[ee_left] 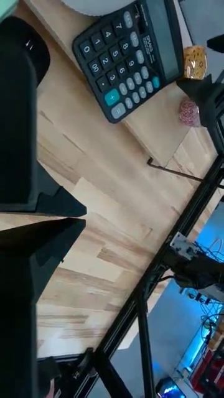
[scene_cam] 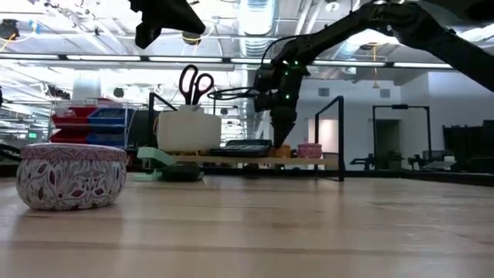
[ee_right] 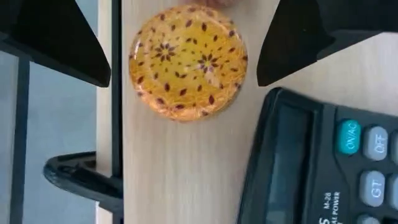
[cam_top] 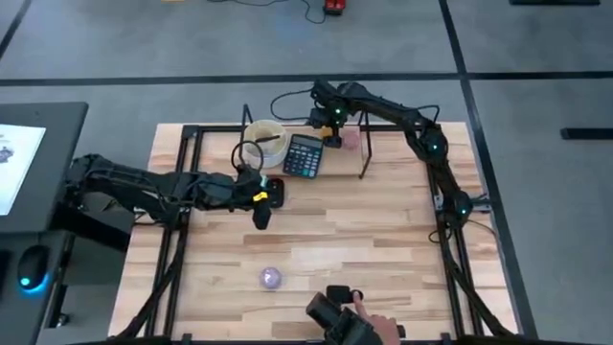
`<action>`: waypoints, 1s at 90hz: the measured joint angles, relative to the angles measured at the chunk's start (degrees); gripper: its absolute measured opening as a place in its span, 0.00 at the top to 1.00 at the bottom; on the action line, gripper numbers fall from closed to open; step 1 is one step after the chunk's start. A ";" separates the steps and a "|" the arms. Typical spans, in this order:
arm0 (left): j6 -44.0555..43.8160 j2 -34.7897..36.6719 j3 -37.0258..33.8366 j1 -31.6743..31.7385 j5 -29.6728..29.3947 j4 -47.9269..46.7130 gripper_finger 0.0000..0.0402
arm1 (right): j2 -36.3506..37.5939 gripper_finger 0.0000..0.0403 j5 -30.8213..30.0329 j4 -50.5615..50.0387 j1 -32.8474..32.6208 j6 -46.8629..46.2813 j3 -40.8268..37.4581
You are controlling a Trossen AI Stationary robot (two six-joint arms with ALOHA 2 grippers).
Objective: Stock shelves
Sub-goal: Remove the yellow scented candle from the shelf
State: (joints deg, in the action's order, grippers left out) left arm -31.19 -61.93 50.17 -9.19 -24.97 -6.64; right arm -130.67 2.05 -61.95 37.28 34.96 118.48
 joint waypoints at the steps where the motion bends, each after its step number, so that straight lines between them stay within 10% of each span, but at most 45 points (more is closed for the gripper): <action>1: -0.02 0.00 0.00 0.00 0.00 0.01 1.00 | 0.00 0.03 0.01 -0.04 0.00 0.00 -0.13; 90: 0.28 0.00 -0.04 0.00 -0.10 0.06 1.00 | 4.40 0.31 -5.57 -1.67 -0.90 -9.61 -4.55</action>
State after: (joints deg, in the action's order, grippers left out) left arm -30.92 -61.93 50.13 -9.19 -25.07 -6.58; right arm -126.27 -3.52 -63.61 36.38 25.35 113.93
